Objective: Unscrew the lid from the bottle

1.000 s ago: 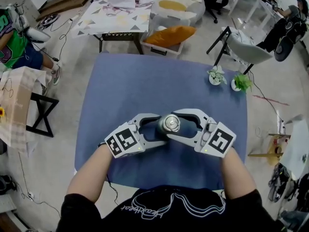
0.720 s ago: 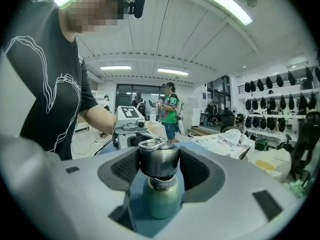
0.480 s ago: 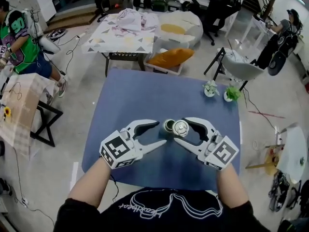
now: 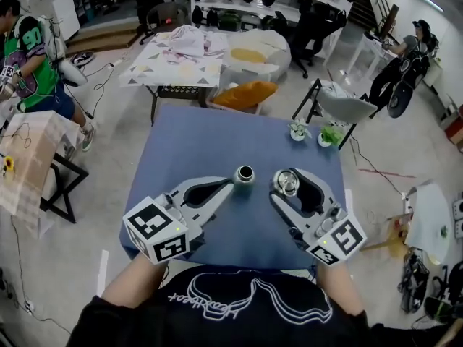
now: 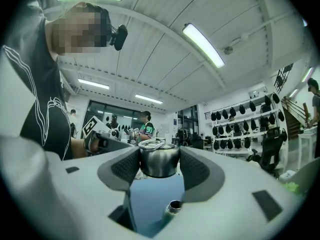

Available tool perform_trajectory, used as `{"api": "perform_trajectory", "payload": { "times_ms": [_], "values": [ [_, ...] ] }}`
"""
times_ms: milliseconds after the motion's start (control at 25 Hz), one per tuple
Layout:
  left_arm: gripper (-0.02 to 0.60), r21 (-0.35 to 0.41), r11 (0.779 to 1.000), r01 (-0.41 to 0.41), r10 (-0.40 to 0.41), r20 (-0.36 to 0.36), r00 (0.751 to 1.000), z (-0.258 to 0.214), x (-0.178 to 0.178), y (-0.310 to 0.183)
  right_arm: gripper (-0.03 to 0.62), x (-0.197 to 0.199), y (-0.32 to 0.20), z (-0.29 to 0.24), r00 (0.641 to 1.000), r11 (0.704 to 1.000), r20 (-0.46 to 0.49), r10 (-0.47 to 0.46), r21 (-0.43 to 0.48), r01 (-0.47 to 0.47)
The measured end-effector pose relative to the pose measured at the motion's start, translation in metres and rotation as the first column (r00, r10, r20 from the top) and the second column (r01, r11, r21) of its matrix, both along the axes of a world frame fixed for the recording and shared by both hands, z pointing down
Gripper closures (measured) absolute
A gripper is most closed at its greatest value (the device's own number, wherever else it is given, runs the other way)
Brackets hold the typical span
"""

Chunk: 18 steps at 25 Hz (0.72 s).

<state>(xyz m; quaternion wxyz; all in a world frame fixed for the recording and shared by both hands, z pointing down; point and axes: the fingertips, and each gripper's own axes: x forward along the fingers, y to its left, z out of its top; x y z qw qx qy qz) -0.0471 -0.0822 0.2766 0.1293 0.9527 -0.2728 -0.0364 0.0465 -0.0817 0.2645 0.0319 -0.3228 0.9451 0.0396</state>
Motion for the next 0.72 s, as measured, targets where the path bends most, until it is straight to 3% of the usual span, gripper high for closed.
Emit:
{"api": "perform_trajectory", "payload": {
  "times_ms": [240,720],
  "values": [
    [0.575,0.061,0.997,0.046,-0.048,0.028,0.998,-0.01,-0.002,0.025,0.341,0.004,0.026,-0.002,0.999,0.999,0.009,0.049,0.009,-0.049],
    [0.575,0.018,0.998,0.063,-0.063,0.04,0.997,0.006,0.002,0.041,0.341,0.008,0.045,0.013,0.995,0.995,0.012,0.097,-0.041,-0.096]
  ]
}}
